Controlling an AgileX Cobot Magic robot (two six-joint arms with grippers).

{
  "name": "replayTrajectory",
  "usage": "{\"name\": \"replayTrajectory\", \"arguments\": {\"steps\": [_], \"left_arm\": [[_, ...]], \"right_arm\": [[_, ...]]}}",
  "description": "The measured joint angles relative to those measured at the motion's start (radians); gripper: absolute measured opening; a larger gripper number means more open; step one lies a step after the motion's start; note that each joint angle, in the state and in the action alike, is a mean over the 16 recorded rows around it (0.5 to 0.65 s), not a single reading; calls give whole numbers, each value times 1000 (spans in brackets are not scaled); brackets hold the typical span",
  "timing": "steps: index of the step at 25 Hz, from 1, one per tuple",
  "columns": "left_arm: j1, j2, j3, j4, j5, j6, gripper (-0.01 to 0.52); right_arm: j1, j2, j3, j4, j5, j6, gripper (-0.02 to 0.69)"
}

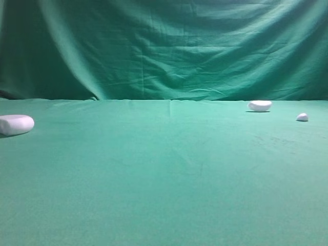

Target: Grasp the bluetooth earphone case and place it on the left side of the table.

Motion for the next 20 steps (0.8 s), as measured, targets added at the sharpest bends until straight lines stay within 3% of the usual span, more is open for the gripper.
{"name": "replayTrajectory", "arguments": {"steps": [8, 20], "left_arm": [[0, 0, 0, 0, 0, 0, 0], [0, 0, 0, 0, 0, 0, 0]], "right_arm": [[-78, -383, 405, 32, -22, 1, 0], [-102, -835, 900, 91, -191, 3, 0]]}}
